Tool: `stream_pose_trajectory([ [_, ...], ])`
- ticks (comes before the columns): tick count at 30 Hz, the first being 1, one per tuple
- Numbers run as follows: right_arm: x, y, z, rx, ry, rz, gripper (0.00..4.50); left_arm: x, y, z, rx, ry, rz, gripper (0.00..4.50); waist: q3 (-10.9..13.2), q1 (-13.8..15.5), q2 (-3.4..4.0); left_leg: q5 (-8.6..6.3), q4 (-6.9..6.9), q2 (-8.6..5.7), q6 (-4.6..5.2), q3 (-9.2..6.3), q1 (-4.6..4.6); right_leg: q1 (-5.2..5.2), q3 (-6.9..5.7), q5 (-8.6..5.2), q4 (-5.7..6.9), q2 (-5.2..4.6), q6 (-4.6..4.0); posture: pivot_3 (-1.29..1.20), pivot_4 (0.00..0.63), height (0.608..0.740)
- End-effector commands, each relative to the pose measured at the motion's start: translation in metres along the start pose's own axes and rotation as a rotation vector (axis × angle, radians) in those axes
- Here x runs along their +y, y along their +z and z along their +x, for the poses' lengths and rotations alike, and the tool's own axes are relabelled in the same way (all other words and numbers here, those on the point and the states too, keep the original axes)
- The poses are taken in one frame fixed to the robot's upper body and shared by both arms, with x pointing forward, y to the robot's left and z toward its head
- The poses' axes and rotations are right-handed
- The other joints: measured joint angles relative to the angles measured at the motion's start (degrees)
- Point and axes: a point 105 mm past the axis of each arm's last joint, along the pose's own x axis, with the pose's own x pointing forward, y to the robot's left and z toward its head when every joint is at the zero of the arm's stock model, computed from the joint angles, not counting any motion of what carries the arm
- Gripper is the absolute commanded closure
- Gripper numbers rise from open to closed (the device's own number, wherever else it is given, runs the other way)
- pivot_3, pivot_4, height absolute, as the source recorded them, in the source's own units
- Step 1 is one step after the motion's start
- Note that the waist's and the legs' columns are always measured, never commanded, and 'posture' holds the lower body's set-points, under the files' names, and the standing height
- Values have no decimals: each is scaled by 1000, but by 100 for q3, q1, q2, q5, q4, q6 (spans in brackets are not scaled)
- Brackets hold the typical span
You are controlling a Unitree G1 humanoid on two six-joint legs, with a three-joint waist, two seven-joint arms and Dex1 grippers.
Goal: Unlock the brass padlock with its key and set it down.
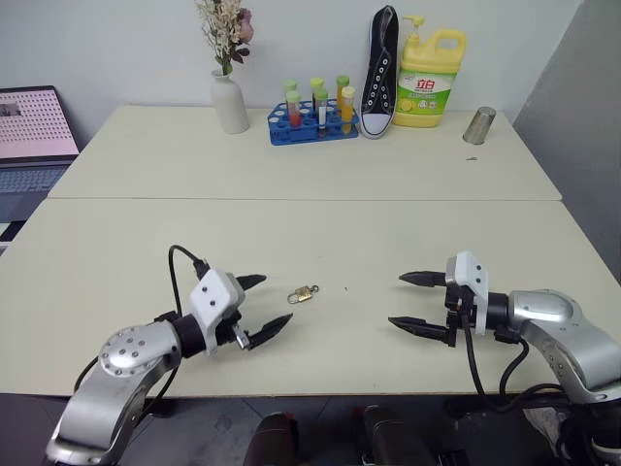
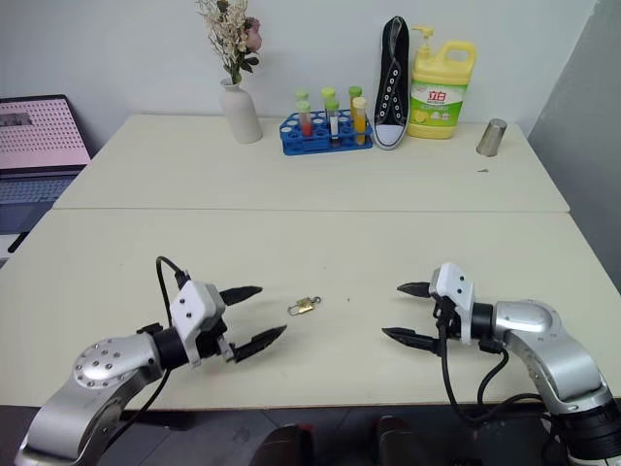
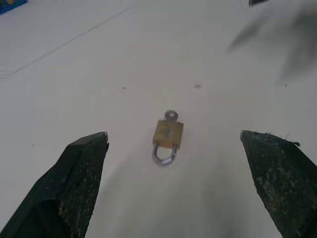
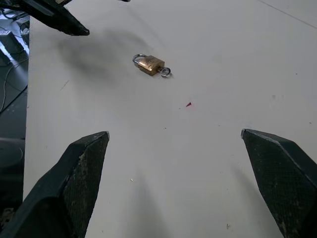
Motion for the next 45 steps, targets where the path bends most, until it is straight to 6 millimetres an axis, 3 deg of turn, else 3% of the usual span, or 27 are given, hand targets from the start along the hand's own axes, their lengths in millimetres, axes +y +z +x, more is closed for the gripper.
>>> stream_pose_trajectory([
  [1, 12, 16, -2, -3, 45, -19, 15, 0, -9, 9, 41, -37, 37, 0, 0, -1, 0, 0, -1, 0, 0, -1, 0, 0, 0, 0, -2, 1, 0, 0, 150, 740],
  [10, 29, 22, 0, -8, 52, -14, 15, 5, -33, 38, 92, -90, 52, 0, -1, 4, -3, 0, 1, -4, 0, -2, -7, 0, -1, 0, -5, 0, 1, 0, 150, 740],
  [25, 41, 25, 0, 11, 47, -13, 15, 8, -43, 66, 152, -200, 56, 0, -3, 19, -6, 0, 2, -10, 0, -5, -7, 2, -4, 0, -4, 1, 2, 0, 150, 740],
  [28, 42, 26, 0, 12, 43, -11, 0, 8, -45, 68, 170, -222, 62, 596, -5, 21, -8, 0, 4, -14, 0, -5, -7, 4, -5, 1, -4, 2, 3, 0, 150, 740],
  [37, 42, 28, -1, 10, 33, -12, 0, 8, -51, 70, 205, -234, 81, 3440, -8, 12, -7, 0, 5, -11, 1, -8, -3, 6, -4, 2, 0, 2, 5, 0, 150, 740],
  [41, 39, 29, -2, 7, 18, -11, 0, 3, -50, 70, 196, -268, 99, 3523, -9, 12, -7, 1, 5, -10, 1, -8, -2, 6, -5, 2, 1, 2, 5, 0, 150, 740],
  [45, 31, 27, -7, 7, -41, 1, 0, -18, -19, 79, 68, -391, 255, 3523, -8, 23, -7, 0, 5, -11, 1, -8, -3, 6, -5, 2, 0, 2, 5, 0, 150, 740],
])
